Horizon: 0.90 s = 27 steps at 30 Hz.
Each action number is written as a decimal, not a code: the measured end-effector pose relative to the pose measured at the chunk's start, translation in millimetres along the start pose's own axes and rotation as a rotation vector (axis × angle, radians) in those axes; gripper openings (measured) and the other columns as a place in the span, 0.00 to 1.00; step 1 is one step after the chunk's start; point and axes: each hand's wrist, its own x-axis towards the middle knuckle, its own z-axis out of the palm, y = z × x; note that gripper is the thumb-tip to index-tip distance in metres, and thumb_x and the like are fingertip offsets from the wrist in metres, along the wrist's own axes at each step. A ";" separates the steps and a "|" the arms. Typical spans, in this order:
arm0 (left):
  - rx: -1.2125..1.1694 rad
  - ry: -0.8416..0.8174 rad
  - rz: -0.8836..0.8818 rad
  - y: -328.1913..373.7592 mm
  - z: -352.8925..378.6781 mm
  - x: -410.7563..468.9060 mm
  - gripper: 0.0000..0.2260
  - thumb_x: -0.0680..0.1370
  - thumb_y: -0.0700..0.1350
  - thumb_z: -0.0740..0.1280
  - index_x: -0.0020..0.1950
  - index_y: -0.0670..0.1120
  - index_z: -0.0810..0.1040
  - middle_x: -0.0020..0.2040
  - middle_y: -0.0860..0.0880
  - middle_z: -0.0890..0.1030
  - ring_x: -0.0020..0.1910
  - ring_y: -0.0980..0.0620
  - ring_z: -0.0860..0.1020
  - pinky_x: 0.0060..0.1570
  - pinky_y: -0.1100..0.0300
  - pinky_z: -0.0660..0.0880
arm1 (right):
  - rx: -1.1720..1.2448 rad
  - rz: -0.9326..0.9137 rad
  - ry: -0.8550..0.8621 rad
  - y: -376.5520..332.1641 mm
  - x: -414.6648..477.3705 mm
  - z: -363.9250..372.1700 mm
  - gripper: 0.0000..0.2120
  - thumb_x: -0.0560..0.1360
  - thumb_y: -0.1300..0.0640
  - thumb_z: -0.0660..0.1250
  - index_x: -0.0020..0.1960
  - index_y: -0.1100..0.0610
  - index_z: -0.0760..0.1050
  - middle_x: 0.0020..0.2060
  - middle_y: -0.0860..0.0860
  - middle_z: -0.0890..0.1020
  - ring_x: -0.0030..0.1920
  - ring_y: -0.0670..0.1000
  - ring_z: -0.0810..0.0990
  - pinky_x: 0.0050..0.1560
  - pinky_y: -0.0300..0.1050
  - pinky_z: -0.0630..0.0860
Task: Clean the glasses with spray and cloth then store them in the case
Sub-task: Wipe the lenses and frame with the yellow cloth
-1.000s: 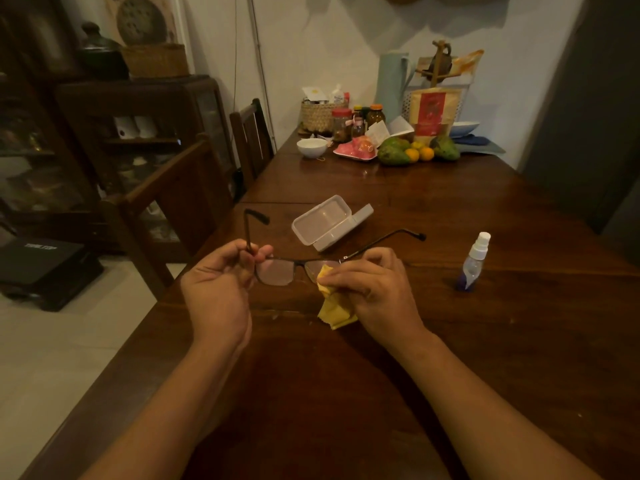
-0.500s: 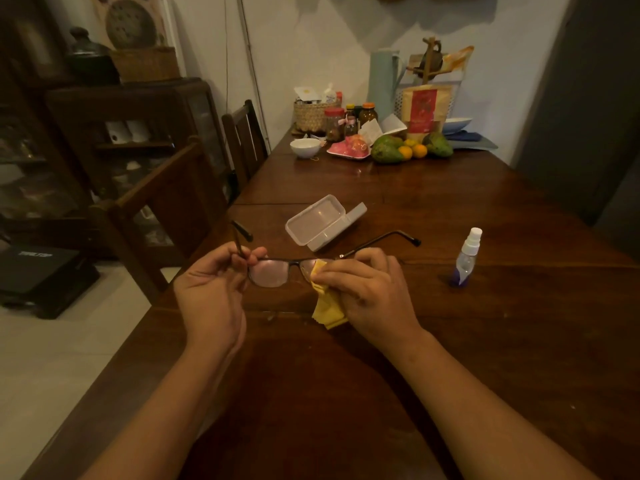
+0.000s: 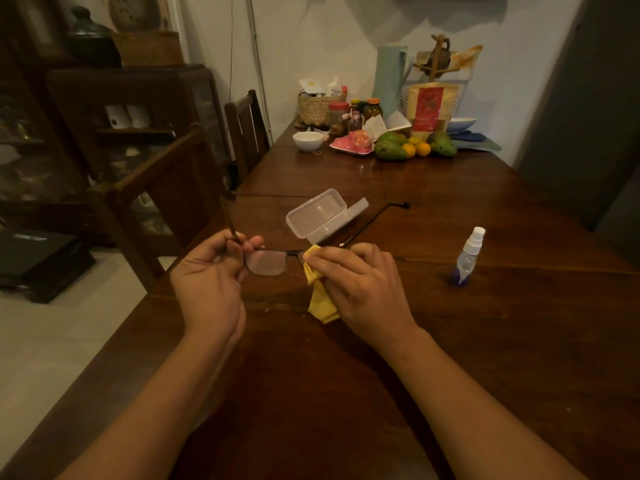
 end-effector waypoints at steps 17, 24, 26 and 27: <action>-0.131 -0.122 0.028 7.3 -13.4 11.4 0.21 0.78 0.25 0.56 0.38 0.45 0.81 0.38 0.47 0.80 0.44 0.49 0.82 0.52 0.55 0.79 | -0.009 -0.133 0.175 3.4 -1.4 -3.1 0.15 0.80 0.55 0.65 0.66 0.45 0.74 0.63 0.46 0.81 0.54 0.53 0.74 0.47 0.53 0.71; -0.119 -0.230 0.113 3.5 -17.2 11.3 0.21 0.77 0.24 0.56 0.37 0.45 0.80 0.38 0.47 0.78 0.45 0.49 0.81 0.56 0.53 0.76 | -0.117 -0.111 0.184 -5.4 -0.6 -1.5 0.21 0.78 0.55 0.69 0.69 0.45 0.72 0.66 0.49 0.78 0.55 0.54 0.71 0.48 0.53 0.69; -0.121 -0.218 0.142 4.4 -18.0 10.9 0.20 0.77 0.24 0.57 0.38 0.44 0.80 0.38 0.47 0.78 0.45 0.49 0.81 0.56 0.52 0.76 | -0.099 -0.136 0.199 -2.1 -2.3 -1.0 0.19 0.78 0.53 0.70 0.68 0.45 0.72 0.64 0.47 0.77 0.55 0.54 0.72 0.47 0.55 0.72; -0.118 -0.217 0.160 4.4 -19.0 11.3 0.19 0.77 0.24 0.58 0.38 0.44 0.79 0.38 0.47 0.78 0.45 0.48 0.80 0.56 0.52 0.76 | -0.086 -0.141 0.205 -0.1 -3.2 -0.7 0.18 0.78 0.52 0.69 0.67 0.45 0.72 0.63 0.46 0.75 0.55 0.54 0.72 0.46 0.56 0.74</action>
